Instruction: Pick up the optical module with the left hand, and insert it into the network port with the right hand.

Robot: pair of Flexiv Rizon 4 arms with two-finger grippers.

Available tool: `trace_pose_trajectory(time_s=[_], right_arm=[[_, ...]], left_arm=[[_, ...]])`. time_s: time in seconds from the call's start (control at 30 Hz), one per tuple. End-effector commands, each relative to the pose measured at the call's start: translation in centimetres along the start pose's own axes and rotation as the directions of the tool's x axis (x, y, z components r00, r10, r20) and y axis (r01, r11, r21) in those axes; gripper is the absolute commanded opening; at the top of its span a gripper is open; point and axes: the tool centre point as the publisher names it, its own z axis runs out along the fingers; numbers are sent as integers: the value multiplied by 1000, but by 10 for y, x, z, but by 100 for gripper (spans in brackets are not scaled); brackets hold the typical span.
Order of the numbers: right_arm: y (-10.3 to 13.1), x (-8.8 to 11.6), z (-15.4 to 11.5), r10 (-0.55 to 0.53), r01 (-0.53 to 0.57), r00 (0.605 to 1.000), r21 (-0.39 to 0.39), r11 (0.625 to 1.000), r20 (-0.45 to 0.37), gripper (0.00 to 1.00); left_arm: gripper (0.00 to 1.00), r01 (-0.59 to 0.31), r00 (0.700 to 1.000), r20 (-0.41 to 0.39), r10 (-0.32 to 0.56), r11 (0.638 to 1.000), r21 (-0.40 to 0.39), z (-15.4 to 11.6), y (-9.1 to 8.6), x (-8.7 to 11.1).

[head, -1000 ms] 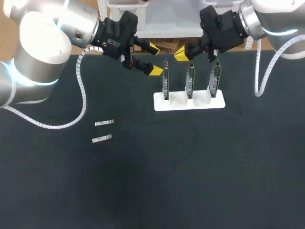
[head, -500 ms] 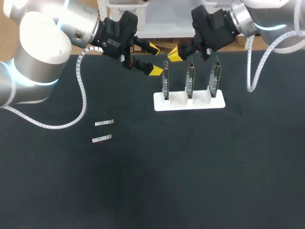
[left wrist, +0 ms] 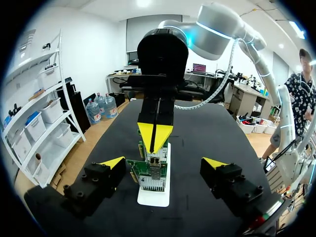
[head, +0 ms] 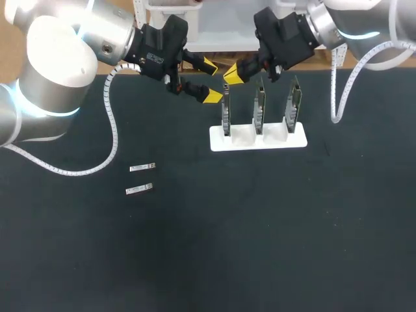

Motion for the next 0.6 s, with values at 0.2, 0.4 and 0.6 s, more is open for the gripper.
trace_pose_trajectory(time_s=[0.2,0.4,0.6], right_arm=[[-1,0,7,0,0,1000,-7,1000,-9,0],[-3,1,9,-1,1,1000,-8,1000,-19,0],[-5,3,11,4,-4,1000,-5,1000,-26,0]], left_arm=[[100,2,1000,-6,-2,1000,2,1,1,-1],[100,2,1000,-6,-2,1000,2,1,1,-1],[100,2,1000,-6,-2,1000,2,1,1,-1]])
